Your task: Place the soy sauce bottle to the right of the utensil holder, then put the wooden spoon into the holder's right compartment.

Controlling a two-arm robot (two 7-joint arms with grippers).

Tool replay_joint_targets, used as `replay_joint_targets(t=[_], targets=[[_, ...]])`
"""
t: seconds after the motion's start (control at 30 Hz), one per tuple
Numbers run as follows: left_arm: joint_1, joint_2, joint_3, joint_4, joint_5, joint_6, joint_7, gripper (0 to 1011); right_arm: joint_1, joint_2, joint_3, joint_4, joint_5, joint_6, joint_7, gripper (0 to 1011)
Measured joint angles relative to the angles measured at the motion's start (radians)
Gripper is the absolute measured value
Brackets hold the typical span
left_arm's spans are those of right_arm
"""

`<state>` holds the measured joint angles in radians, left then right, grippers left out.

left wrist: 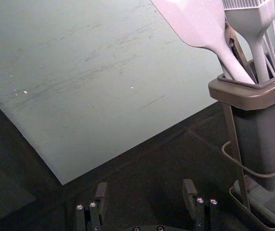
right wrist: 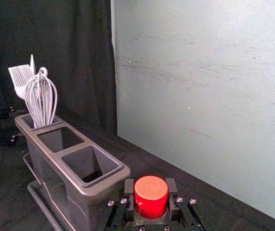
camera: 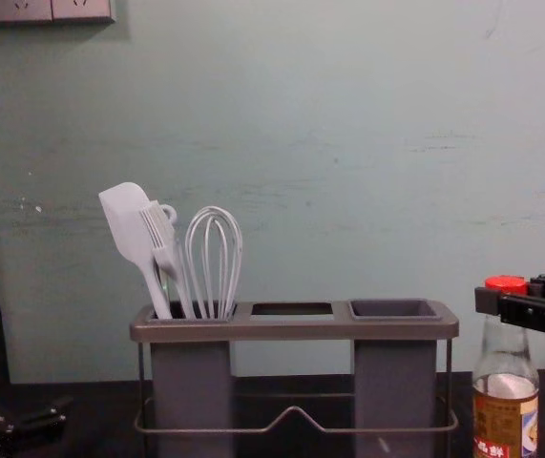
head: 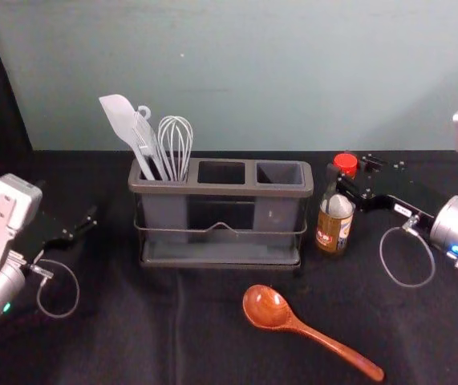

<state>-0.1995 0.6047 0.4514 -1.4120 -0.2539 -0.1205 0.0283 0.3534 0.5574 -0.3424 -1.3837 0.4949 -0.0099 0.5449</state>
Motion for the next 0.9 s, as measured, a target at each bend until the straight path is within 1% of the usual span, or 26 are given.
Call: replay_joint_targets(t=[0.2, 0.47, 0.77, 0.87, 0.9], targets=[[0.0, 0.0, 0.0, 0.0, 0.0, 0.0, 0.0, 1011, -0.007, -0.008, 0.004, 0.01, -0.008, -0.021, 0.006, 392], [0.0, 0.0, 0.0, 0.0, 0.0, 0.0, 0.0, 1011, -0.018, -0.014, 0.01, 0.016, -0.019, -0.034, 0.006, 392], [0.0, 0.0, 0.0, 0.0, 0.0, 0.0, 0.0, 1011, -0.019, -0.014, 0.01, 0.017, -0.02, -0.036, 0.006, 392], [0.0, 0.0, 0.0, 0.0, 0.0, 0.0, 0.0, 1011, -0.019, -0.014, 0.01, 0.016, -0.019, -0.036, 0.006, 417], [0.0, 0.0, 0.0, 0.0, 0.0, 0.0, 0.0, 1011, -0.019, -0.014, 0.01, 0.016, -0.019, -0.035, 0.006, 453]])
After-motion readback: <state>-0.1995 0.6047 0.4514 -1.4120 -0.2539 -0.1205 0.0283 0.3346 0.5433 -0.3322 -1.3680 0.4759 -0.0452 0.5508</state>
